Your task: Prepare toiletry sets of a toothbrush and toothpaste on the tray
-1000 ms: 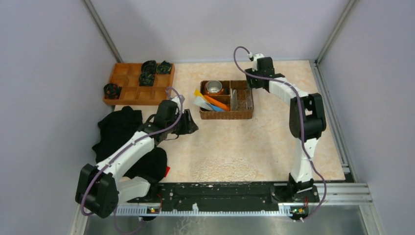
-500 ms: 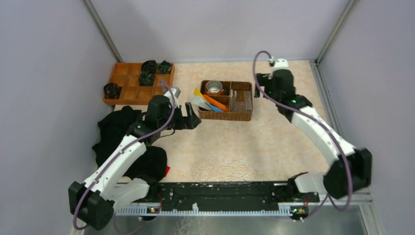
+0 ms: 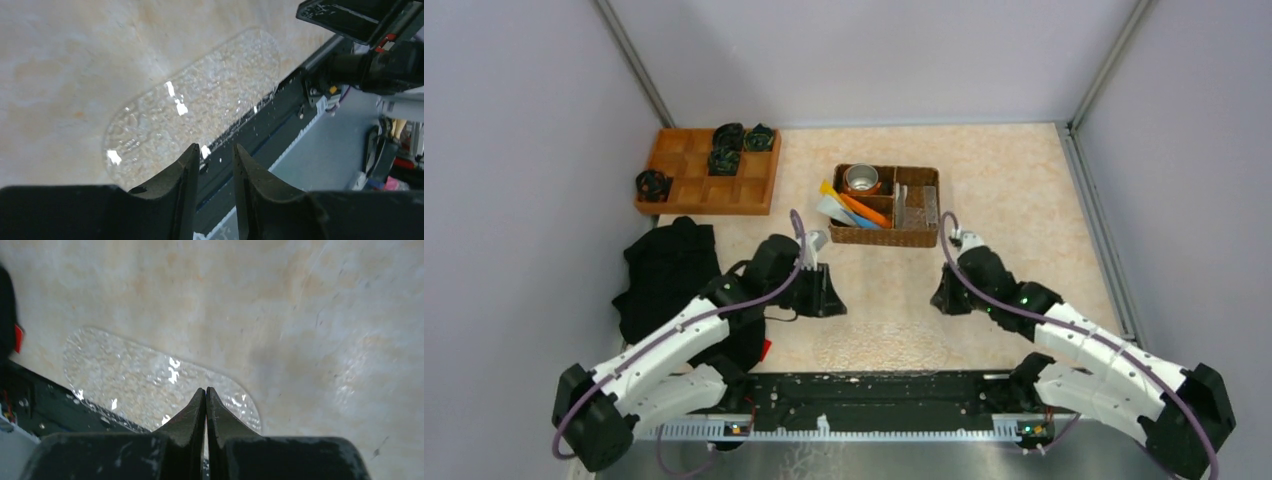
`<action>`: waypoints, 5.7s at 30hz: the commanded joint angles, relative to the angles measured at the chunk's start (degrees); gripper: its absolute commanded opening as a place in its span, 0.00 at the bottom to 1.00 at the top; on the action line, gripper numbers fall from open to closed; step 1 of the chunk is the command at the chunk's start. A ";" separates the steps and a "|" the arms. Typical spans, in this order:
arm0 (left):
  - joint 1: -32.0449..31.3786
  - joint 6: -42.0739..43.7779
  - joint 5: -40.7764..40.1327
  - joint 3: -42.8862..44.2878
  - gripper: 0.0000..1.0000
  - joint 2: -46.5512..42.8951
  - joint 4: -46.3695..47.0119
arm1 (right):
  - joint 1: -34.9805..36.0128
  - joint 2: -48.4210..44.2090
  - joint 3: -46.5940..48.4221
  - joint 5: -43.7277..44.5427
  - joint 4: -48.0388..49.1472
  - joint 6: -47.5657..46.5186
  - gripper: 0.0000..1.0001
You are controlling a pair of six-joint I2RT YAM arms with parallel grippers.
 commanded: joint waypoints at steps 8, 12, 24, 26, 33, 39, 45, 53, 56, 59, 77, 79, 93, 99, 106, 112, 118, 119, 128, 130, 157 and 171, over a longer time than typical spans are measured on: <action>-19.45 -14.51 -10.75 -8.44 0.37 5.39 7.58 | 16.44 -2.42 -9.45 3.77 5.02 14.59 0.00; -20.50 -16.04 -10.56 -12.57 0.37 7.96 11.55 | 19.50 -2.10 -11.21 5.61 3.27 17.10 0.00; -21.07 -15.52 -11.83 -12.77 0.37 20.81 18.74 | 20.52 1.34 -16.54 6.94 5.86 19.82 0.00; -21.04 -15.43 -11.79 -12.49 0.37 23.22 19.80 | 20.52 3.30 -16.69 7.73 6.74 19.90 0.00; -21.09 -15.05 -12.94 -12.16 0.37 26.60 21.49 | 20.53 10.24 -16.13 9.38 10.06 19.93 0.00; -20.93 -14.88 -14.78 -12.66 0.38 27.92 22.30 | 20.51 12.90 -15.10 11.53 10.00 19.65 0.00; -20.30 -13.75 -15.32 -11.06 0.36 28.38 21.19 | 20.49 14.75 -13.57 12.52 10.31 17.98 0.05; -20.46 -10.92 -20.36 -3.39 0.42 13.85 6.43 | 20.52 1.59 -7.14 12.94 2.04 10.96 0.59; -20.43 -10.79 -16.30 -2.62 0.58 9.36 2.56 | 20.52 -3.53 -4.63 10.48 -3.15 10.91 0.61; -20.55 -13.54 -9.48 -5.23 0.69 5.71 2.14 | 20.79 -7.85 -5.54 4.66 -5.45 13.31 0.75; -26.12 -25.60 -1.66 -20.30 0.99 -6.99 8.16 | 41.97 -6.25 -16.24 7.13 7.43 32.24 0.75; -27.77 -27.63 -2.30 -21.55 0.99 -7.07 9.87 | 43.19 -3.63 -17.35 7.86 10.46 33.43 0.75; -31.81 -29.81 -8.23 -24.98 0.99 -0.47 18.60 | 45.85 1.66 -17.13 16.04 8.05 37.22 0.75; -31.81 -29.93 -10.81 -26.14 0.99 0.91 20.68 | 45.83 -1.55 -17.82 19.84 2.91 38.55 0.75; -31.81 -29.76 -14.41 -26.13 0.99 1.59 19.40 | 45.81 -3.23 -19.27 23.00 1.12 39.58 0.75; -31.72 -29.19 -16.64 -26.45 0.99 1.75 19.26 | 45.75 -2.16 -20.13 23.49 2.76 39.71 0.75; -31.43 -28.35 -18.42 -26.24 0.99 1.65 18.34 | 45.79 -1.01 -19.48 24.09 3.95 38.68 0.76; -31.27 -28.12 -18.51 -26.14 0.99 1.58 18.25 | 45.75 -0.79 -19.13 24.28 3.89 38.42 0.76; -29.46 -25.85 -20.36 -25.01 0.99 2.53 17.51 | 44.16 0.37 -16.38 25.73 1.46 35.73 0.77; -29.07 -25.40 -20.43 -24.79 0.99 2.85 17.56 | 43.86 0.18 -15.99 26.06 1.27 35.35 0.77; -20.44 -18.51 -15.49 -24.90 0.99 8.09 22.00 | 37.99 5.44 -15.99 23.26 7.46 29.61 0.77; -18.06 -15.67 -14.15 -23.82 0.99 11.20 23.38 | 36.15 6.00 -16.42 22.95 8.26 27.92 0.79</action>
